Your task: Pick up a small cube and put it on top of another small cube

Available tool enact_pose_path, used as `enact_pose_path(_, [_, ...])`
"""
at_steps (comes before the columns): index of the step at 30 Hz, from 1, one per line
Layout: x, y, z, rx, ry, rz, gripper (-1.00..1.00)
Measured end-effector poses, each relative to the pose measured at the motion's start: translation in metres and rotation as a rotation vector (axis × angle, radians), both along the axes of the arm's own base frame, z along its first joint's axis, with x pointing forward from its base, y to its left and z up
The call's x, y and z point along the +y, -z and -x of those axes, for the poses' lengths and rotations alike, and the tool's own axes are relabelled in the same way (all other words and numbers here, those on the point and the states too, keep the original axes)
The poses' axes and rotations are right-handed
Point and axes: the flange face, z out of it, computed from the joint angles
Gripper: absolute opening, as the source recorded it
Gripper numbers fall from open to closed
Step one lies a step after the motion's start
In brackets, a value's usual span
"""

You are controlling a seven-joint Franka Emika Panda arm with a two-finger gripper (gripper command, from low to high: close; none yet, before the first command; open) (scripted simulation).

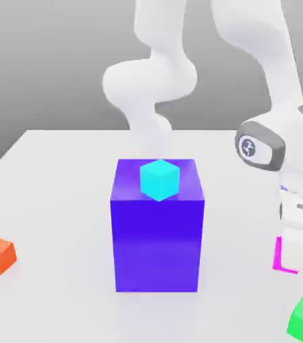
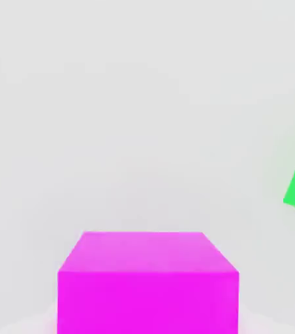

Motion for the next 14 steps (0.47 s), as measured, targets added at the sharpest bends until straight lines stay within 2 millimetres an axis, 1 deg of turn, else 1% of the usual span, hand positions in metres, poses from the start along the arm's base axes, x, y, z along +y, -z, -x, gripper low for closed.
enact_pose_path(6, [0.003, -0.035, -0.074, 0.001, -0.110, -0.001, -1.00])
enact_pose_path(7, [0.003, -0.034, -0.082, 0.001, -0.123, -0.001, -1.00])
enact_pose_path(8, [0.003, -0.026, -0.087, 0.001, -0.130, -0.001, -1.00])
enact_pose_path(10, [0.003, 0.000, -0.090, 0.001, -0.135, -0.001, -1.00])
enact_pose_path(11, [0.002, 0.013, -0.090, 0.001, -0.135, 0.000, 1.00])
enact_pose_path(14, [0.002, 0.013, -0.090, 0.001, -0.135, 0.000, 1.00])
